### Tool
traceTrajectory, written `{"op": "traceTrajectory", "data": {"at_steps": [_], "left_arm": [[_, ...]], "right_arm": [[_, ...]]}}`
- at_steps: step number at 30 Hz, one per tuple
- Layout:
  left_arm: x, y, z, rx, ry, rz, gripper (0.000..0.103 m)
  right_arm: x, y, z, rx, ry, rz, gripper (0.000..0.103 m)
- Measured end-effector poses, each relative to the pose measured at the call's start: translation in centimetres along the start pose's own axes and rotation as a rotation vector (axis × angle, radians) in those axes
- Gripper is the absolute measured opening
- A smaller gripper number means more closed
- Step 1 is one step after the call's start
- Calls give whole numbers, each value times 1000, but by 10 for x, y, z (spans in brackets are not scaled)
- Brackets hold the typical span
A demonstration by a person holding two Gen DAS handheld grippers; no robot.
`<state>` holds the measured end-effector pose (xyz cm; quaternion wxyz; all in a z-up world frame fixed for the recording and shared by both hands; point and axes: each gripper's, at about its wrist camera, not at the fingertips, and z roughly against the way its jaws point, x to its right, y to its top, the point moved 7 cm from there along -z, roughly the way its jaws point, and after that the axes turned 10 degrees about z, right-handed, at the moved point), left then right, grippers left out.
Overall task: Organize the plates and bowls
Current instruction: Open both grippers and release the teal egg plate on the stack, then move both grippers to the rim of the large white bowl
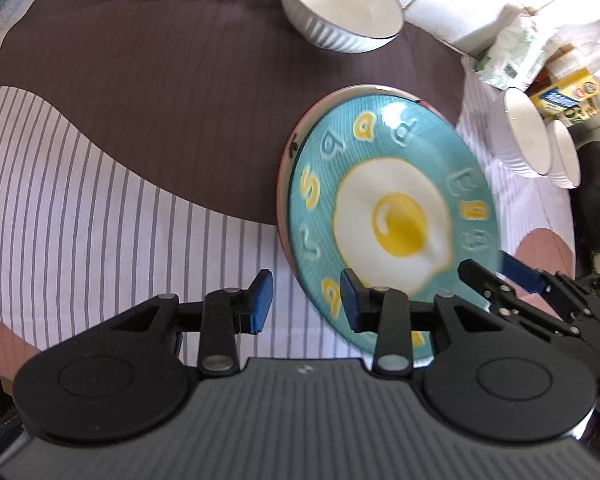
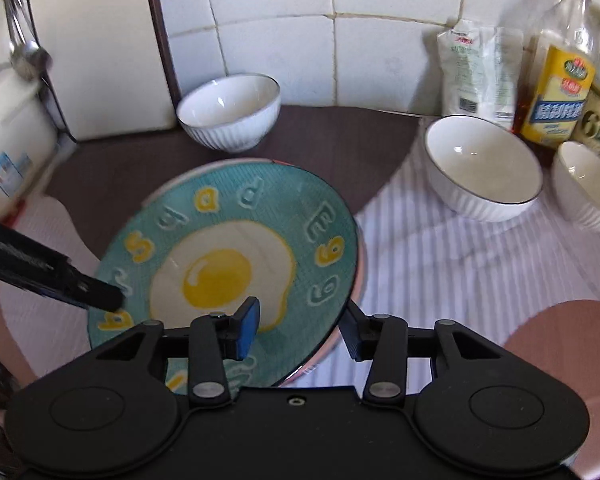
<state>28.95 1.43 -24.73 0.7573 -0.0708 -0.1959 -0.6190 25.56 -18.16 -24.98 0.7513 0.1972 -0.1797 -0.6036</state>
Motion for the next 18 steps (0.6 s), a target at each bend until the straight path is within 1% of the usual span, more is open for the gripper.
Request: {"op": "traceTrajectory", "data": {"at_steps": [1, 3, 6, 10, 14, 17, 18], "left_arm": [[1, -2, 3, 0, -3, -8, 36], [6, -6, 10, -8, 3, -33, 36], [17, -14, 23, -6, 11, -88, 36], [39, -25, 40, -8, 8, -169, 38], [68, -31, 54, -9, -5, -244, 40], [89, -33, 64, 1, -19, -303, 42], [97, -33, 66, 4, -24, -320, 44]], "right_arm": [[0, -1, 3, -2, -1, -2, 50], [0, 0, 15, 39, 19, 4, 49], [2, 1, 34, 86, 2, 34, 49], [9, 0, 65, 142, 7, 72, 50], [24, -1, 99, 190, 5, 94, 51], [37, -1, 125, 239, -26, 115, 57], [41, -2, 133, 263, -39, 124, 62]]}}
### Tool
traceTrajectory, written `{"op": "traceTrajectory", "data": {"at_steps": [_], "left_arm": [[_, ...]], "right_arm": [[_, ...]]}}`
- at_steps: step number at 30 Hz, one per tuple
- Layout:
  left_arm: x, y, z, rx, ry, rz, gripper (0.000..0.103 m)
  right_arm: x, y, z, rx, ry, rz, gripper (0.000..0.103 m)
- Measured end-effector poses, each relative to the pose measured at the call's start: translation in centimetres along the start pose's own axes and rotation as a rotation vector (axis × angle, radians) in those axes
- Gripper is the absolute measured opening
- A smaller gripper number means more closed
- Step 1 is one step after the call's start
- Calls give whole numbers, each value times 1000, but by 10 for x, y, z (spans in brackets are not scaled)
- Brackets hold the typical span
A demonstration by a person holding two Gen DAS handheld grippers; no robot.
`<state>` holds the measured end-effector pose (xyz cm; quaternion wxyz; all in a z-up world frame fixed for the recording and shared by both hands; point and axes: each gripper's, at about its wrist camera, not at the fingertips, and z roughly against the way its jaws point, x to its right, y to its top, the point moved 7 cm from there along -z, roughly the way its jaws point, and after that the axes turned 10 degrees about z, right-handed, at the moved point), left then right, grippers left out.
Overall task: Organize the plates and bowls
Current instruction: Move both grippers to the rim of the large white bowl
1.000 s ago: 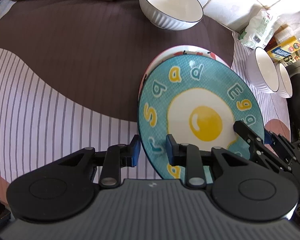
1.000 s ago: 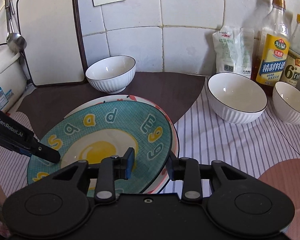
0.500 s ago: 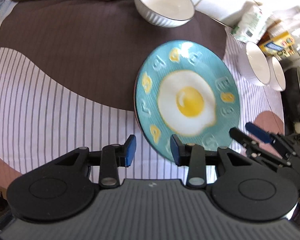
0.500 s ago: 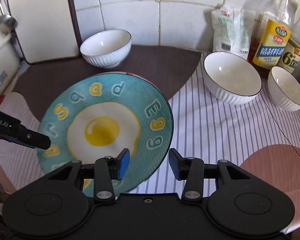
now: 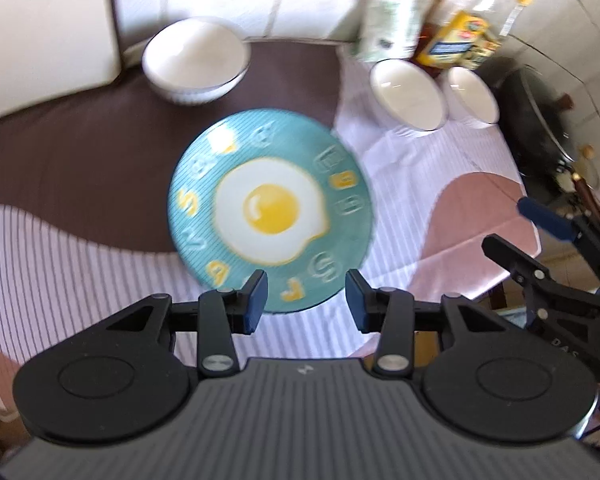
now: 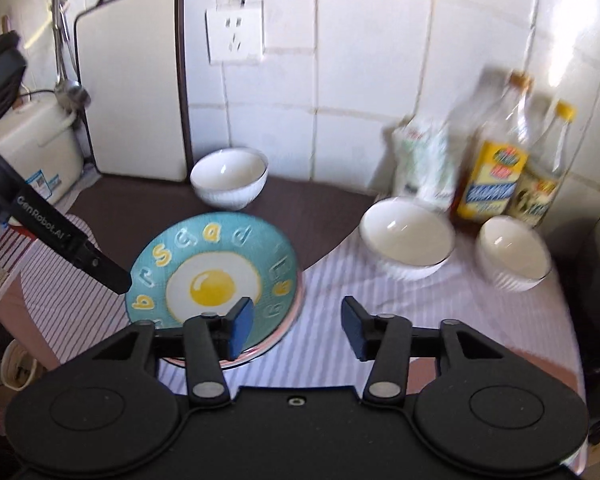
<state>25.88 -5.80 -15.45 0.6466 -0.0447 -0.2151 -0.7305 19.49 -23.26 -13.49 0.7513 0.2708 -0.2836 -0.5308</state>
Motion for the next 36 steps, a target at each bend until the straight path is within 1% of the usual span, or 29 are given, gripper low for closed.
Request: {"op": "traceTrajectory", "data": {"at_steps": [4, 5, 7, 8, 9, 10, 11, 12, 13, 15, 19, 21, 24, 26, 27, 28, 29, 31, 32, 34, 35, 36], "left_arm": [[31, 8, 5, 23, -19, -73, 48], [39, 11, 4, 29, -23, -94, 51], [54, 16, 1, 45, -37, -137, 56], [60, 18, -1, 49, -41, -148, 60], [66, 21, -4, 51, -50, -158, 62], [72, 23, -8, 49, -62, -165, 62], [77, 25, -13, 46, -69, -169, 63], [82, 28, -17, 47, -71, -174, 64], [87, 31, -22, 53, -75, -183, 65], [95, 38, -31, 70, -75, -195, 66], [110, 61, -54, 147, -83, -214, 69], [118, 75, -70, 192, -78, -234, 78], [127, 93, -97, 238, -62, -252, 79], [131, 103, -117, 229, -57, -259, 79], [130, 106, -127, 213, -53, -243, 79], [129, 110, -136, 192, -57, -232, 79], [128, 114, -143, 188, -62, -219, 79], [124, 123, -156, 198, -52, -183, 78], [122, 126, -163, 189, -45, -166, 75], [121, 135, -174, 179, -49, -138, 74], [121, 140, -179, 177, -47, -125, 71], [120, 143, -185, 170, -49, -108, 66]], "right_arm": [[18, 2, 24, 74, -51, 28, 69], [23, 2, 27, 86, -62, 27, 69], [34, 0, 29, 103, -74, 16, 75], [39, -2, 28, 111, -75, 9, 76], [43, -3, 26, 118, -73, 6, 83], [47, -5, 23, 136, -70, 7, 95], [51, -8, 18, 162, -66, 9, 98], [54, -11, 11, 182, -65, 7, 99], [59, -14, 2, 182, -65, -3, 99], [70, -22, -20, 162, -56, -49, 99], [84, -33, -63, 169, -58, -79, 99], [90, -36, -86, 160, -67, -75, 99], [100, -39, -123, 121, -62, -76, 99], [109, -42, -146, 82, -61, -117, 99], [114, -43, -155, 69, -64, -145, 99], [119, -44, -162, 63, -67, -183, 99], [122, -45, -168, 59, -58, -213, 99], [124, -45, -175, 65, -36, -249, 99], [124, -44, -178, 68, -23, -247, 99], [120, -40, -185, 63, -10, -227, 99], [119, -39, -189, 57, -12, -212, 99], [119, -37, -193, 49, -18, -196, 99]]}}
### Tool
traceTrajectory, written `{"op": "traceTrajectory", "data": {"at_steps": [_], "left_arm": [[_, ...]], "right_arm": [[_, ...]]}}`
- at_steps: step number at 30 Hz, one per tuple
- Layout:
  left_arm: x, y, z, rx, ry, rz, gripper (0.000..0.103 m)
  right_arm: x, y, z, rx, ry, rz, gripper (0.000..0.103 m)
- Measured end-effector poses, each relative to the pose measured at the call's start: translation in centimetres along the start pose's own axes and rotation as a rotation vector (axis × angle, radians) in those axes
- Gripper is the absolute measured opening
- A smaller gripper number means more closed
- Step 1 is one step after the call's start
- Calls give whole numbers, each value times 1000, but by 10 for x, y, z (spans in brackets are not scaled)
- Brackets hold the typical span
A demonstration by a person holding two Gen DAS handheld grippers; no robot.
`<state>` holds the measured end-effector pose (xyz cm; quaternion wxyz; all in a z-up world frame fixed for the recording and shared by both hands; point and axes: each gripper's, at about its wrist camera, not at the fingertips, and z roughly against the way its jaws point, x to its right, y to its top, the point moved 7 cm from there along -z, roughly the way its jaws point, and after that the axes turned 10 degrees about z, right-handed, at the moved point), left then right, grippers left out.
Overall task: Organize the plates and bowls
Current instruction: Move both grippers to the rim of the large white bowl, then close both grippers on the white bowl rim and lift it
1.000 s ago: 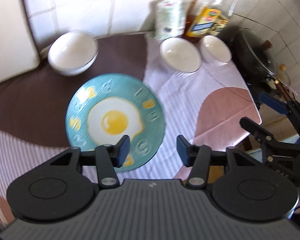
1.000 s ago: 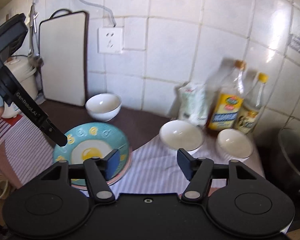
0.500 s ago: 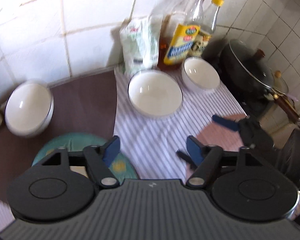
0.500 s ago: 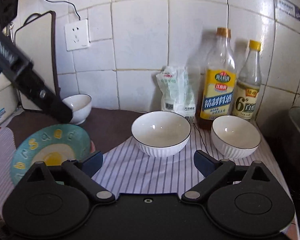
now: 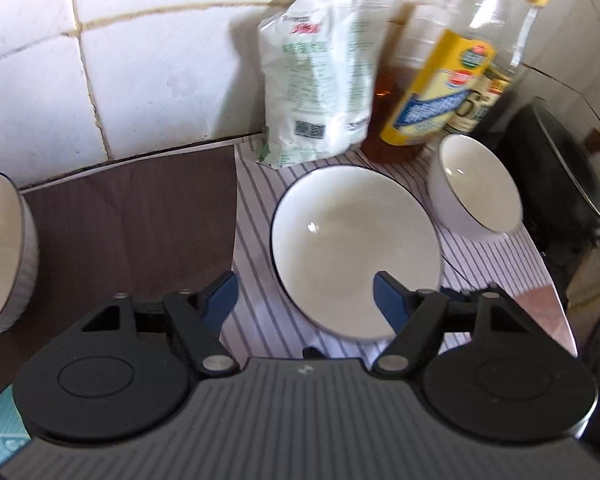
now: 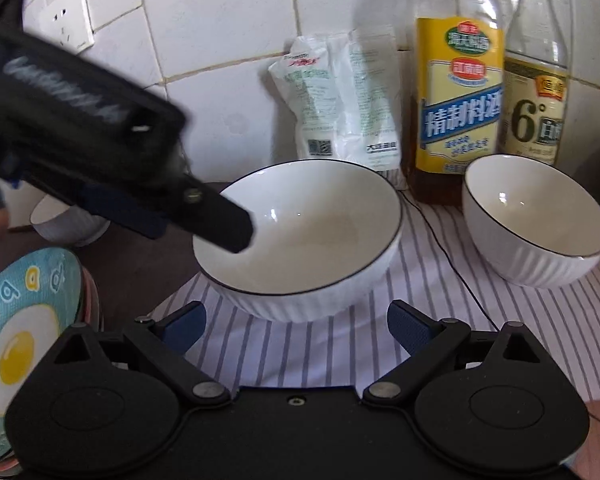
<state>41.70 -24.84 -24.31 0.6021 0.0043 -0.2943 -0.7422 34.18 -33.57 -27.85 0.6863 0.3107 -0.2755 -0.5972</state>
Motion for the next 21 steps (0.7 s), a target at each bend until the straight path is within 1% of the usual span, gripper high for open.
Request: {"op": "traceTrajectory", "data": {"at_steps": [1, 2, 3, 4, 6, 8, 10, 13, 15, 18, 21], "left_arm": [[-2, 2, -6, -18, -1, 23, 64], [-3, 3, -12, -35, -1, 45, 54], [-5, 3, -17, -50, -6, 65, 39], [-6, 3, -20, -66, -9, 84, 33], [-9, 2, -20, -61, 24, 78, 18], [-8, 1, -19, -52, 30, 55, 15], [-8, -2, -17, -58, 29, 56, 15], [-5, -6, -12, -66, 48, 29, 14], [0, -11, -7, -60, 65, -7, 14], [12, -21, 5, -56, 89, -72, 14], [22, -31, 20, -59, 71, -95, 14]], "right_arm": [[-1, 1, -3, -6, -8, 15, 99], [-1, 2, -6, -10, -15, 26, 99], [0, 3, -8, -8, -24, 33, 99], [0, 4, -9, -7, -29, 38, 99], [2, 7, -9, 4, -38, 41, 99], [2, 9, -6, 17, -31, 49, 96], [2, 9, -5, 12, -29, 48, 96], [-3, 6, 2, 27, -40, 73, 96], [-5, 3, 7, 33, -55, 85, 96], [-8, -1, 19, 30, -54, 67, 96], [-10, -3, 37, 40, -67, 63, 96]]}}
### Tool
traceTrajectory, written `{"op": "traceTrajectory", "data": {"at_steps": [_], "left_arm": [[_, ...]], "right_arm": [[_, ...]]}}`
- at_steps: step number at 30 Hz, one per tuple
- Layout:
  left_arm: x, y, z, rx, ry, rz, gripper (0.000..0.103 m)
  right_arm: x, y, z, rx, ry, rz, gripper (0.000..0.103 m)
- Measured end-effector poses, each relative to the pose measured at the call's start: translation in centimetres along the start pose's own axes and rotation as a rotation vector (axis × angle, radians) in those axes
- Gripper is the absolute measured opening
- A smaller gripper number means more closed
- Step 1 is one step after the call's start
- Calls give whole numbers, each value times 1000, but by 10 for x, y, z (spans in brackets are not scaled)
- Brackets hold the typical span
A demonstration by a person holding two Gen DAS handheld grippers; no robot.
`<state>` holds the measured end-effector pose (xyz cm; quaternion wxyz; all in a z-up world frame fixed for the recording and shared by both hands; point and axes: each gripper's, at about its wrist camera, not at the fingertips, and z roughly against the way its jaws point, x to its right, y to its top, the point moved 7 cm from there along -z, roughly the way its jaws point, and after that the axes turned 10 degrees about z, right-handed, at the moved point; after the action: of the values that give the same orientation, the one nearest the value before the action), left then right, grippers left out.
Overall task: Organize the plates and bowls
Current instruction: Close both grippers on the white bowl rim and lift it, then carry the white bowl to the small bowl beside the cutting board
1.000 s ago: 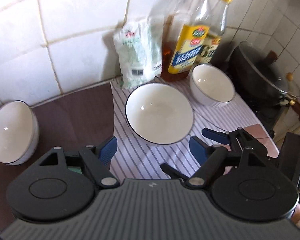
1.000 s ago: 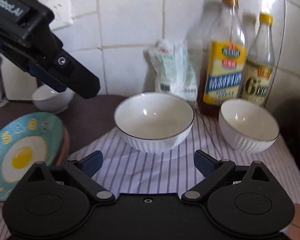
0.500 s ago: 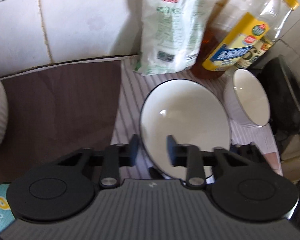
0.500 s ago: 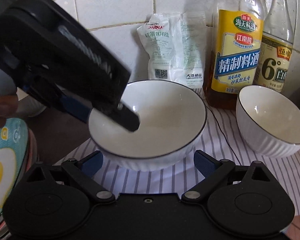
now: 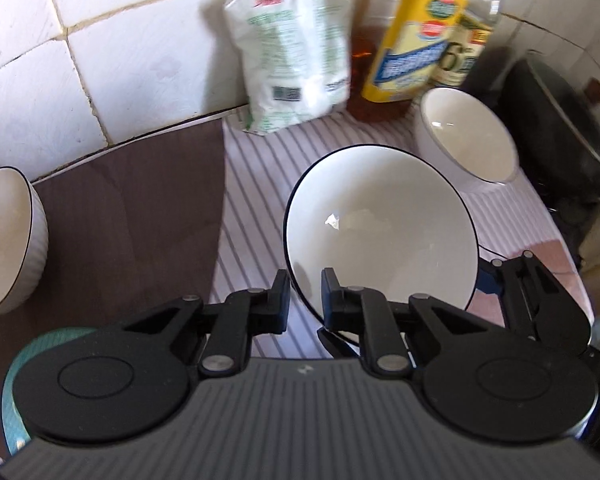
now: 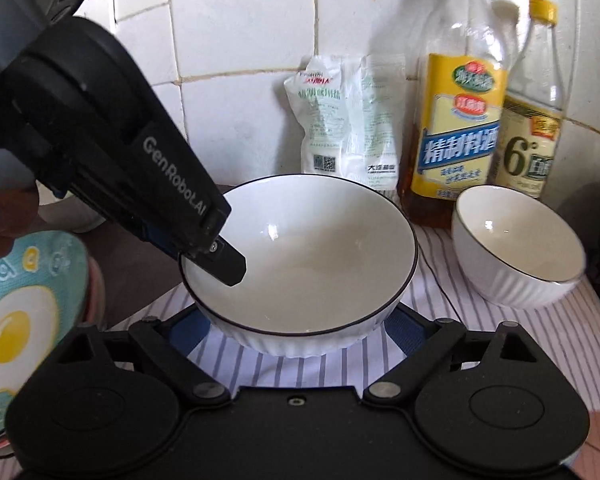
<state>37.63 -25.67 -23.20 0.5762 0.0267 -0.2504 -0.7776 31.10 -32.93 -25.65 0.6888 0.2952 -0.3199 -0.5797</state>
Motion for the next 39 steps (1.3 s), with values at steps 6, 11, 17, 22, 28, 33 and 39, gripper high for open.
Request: {"op": "traceTrajectory", "data": {"at_steps": [6, 11, 17, 22, 28, 33, 39], "left_arm": [[19, -22, 30, -17, -36, -16, 14], [30, -41, 43, -50, -31, -22, 14], [38, -64, 46, -102, -23, -36, 14], [43, -75, 39, -104, -5, -52, 15], [40, -78, 22, -103, 53, -55, 15], [31, -82, 5, -130, 83, -18, 15], [24, -83, 10, -131, 52, -21, 23]], "right_arm": [[-3, -1, 42, 20, -44, 58, 96], [-8, -5, 64, 13, -60, 114, 96], [-12, -23, 83, -6, -44, 94, 97], [-11, -39, 86, -3, -44, 92, 97], [-8, -59, 72, 30, -29, 48, 97], [-10, -70, 55, -2, 8, 1, 97], [-16, -78, 51, -63, -63, 2, 103]]}}
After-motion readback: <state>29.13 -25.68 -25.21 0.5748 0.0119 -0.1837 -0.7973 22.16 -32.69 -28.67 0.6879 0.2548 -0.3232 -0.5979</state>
